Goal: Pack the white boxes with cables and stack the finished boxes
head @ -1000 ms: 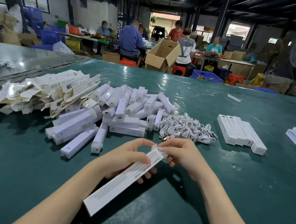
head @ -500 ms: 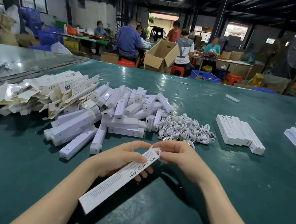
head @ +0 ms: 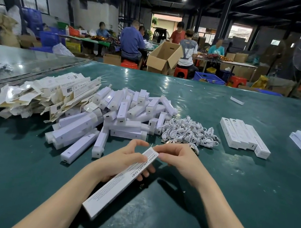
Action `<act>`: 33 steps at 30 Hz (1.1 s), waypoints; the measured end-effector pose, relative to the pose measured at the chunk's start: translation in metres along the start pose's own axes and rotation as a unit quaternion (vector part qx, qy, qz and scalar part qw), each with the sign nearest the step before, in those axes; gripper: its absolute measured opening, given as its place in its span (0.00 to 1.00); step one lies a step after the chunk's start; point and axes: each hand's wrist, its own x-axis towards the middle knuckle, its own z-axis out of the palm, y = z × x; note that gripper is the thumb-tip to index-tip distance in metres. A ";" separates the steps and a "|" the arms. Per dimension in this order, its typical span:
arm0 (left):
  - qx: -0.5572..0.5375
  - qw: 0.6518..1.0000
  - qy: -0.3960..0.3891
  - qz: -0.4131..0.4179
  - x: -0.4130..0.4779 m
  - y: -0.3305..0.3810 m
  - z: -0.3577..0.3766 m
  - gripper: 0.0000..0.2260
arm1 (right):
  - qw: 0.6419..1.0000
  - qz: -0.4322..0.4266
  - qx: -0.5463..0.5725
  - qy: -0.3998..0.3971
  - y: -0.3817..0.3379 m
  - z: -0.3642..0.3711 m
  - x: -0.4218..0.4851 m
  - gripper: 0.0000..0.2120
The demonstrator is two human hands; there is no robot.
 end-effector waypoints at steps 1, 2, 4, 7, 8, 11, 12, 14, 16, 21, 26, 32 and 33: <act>0.000 1.000 0.005 0.001 0.000 0.000 0.000 0.12 | 1.000 0.001 0.004 -0.010 0.000 0.000 0.000 0.11; 0.002 1.000 0.006 0.002 0.000 0.000 0.000 0.11 | 1.000 0.001 0.005 -0.015 -0.001 0.000 -0.001 0.11; 0.007 1.000 0.007 0.006 0.000 0.000 0.001 0.10 | 1.000 -0.004 0.004 -0.011 0.000 0.002 0.000 0.12; -0.001 1.000 0.018 0.009 0.001 0.001 0.002 0.09 | 1.000 -0.001 0.006 0.030 0.002 0.006 0.003 0.11; -0.001 1.000 0.019 0.009 0.001 0.001 0.002 0.09 | 1.000 0.003 -0.002 0.030 0.002 0.006 0.003 0.10; 0.010 1.000 0.013 0.012 0.001 0.001 0.003 0.09 | 0.999 0.025 -0.042 -0.022 0.001 0.003 0.002 0.10; 0.010 1.000 0.013 0.013 0.001 0.000 0.004 0.09 | 0.998 0.032 -0.044 -0.034 0.001 0.003 0.002 0.10; 0.006 1.000 0.018 0.019 0.002 0.000 0.004 0.10 | 0.999 0.035 -0.011 -0.026 0.001 0.007 0.002 0.11; -0.002 0.999 0.027 0.027 0.003 0.000 0.004 0.10 | 0.998 0.031 0.050 0.034 0.003 0.012 0.004 0.10; -0.012 0.998 0.045 0.032 0.006 0.000 0.004 0.11 | 0.988 0.011 0.080 0.130 0.008 0.015 0.006 0.11; 0.003 0.997 0.069 0.036 0.007 -0.001 0.005 0.10 | 0.990 -0.004 0.109 0.093 0.008 0.015 0.007 0.07; 0.021 0.993 0.104 0.058 0.009 0.001 0.012 0.08 | 0.981 0.021 0.166 0.093 0.016 0.029 0.012 0.10; 0.026 0.992 0.109 0.063 0.009 0.001 0.012 0.08 | 0.979 0.019 0.181 0.096 0.016 0.031 0.012 0.11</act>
